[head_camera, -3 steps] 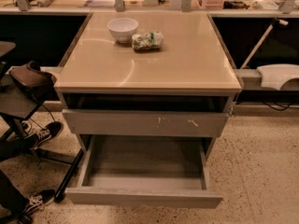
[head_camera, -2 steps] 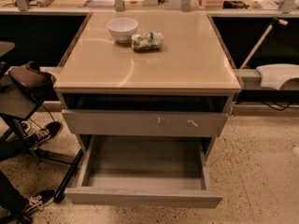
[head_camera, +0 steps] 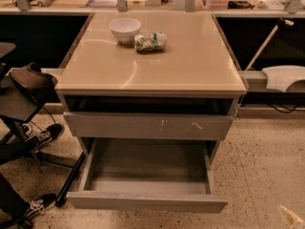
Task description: Close middle drawer
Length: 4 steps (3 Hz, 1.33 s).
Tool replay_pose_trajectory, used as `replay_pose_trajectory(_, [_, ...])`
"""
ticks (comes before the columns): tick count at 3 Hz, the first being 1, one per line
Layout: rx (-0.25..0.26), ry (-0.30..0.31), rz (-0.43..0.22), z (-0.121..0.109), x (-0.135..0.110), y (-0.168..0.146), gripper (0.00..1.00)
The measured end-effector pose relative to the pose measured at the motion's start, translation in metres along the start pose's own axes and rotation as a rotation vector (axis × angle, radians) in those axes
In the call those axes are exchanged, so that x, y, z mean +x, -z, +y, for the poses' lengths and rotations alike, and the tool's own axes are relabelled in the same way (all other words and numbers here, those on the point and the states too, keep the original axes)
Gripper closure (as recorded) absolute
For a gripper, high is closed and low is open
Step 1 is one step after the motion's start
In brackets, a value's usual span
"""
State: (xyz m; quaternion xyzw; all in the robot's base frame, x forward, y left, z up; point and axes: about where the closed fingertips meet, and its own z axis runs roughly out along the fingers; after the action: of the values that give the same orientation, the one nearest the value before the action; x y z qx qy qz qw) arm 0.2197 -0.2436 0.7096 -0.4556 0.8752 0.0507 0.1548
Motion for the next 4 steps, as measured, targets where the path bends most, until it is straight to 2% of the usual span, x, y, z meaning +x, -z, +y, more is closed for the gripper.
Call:
replay_pose_trajectory(1, [0.002,0.001,-0.001,-0.001,-0.001,0.001,0.00])
replay_pose_trajectory(2, [-0.023,-0.001,-0.035,0.014,0.006,-0.034,0.00])
replay_pose_trajectory(3, [-0.147,0.018,-0.038,0.053,0.029,-0.118,0.00])
replay_pose_trajectory(4, [-0.195,0.029,-0.029,0.057,0.041,-0.183,0.00])
